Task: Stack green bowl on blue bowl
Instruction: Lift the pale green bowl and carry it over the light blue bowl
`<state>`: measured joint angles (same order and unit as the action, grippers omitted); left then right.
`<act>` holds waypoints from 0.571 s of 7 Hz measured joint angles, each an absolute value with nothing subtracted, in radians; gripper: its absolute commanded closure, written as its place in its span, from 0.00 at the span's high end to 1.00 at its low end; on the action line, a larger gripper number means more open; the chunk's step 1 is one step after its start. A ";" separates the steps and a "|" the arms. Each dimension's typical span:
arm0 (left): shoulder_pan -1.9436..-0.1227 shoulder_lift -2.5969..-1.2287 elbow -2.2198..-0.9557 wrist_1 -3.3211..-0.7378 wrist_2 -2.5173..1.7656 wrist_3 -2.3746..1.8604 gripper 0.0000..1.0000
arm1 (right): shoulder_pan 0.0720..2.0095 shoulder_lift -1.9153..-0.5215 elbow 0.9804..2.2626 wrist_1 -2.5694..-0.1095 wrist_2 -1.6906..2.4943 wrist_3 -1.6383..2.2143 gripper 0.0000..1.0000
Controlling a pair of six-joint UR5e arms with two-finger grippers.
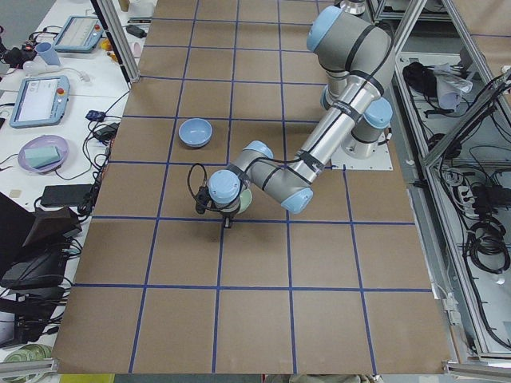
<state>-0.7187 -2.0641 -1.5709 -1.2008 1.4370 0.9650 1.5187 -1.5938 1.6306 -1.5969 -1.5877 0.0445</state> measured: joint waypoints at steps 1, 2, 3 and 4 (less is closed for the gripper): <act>-0.739 -2.059 -1.553 -1.211 1.406 0.941 0.00 | 1.519 -1.594 1.631 -1.597 -1.588 0.044 1.00; -0.777 -2.052 -1.531 -1.222 1.385 0.897 0.00 | 1.519 -1.594 1.631 -1.597 -1.588 0.044 1.00; -0.829 -2.039 -1.513 -1.232 1.375 0.837 0.00 | 1.519 -1.594 1.631 -1.597 -1.588 0.044 1.00; -0.879 -2.027 -1.501 -1.238 1.371 0.776 0.00 | 1.519 -1.594 1.631 -1.597 -1.588 0.044 1.00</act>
<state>-0.8792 -2.0275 -1.5012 -1.2377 1.3711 0.7756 1.5187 -1.5938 1.6306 -1.5969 -1.5877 0.0445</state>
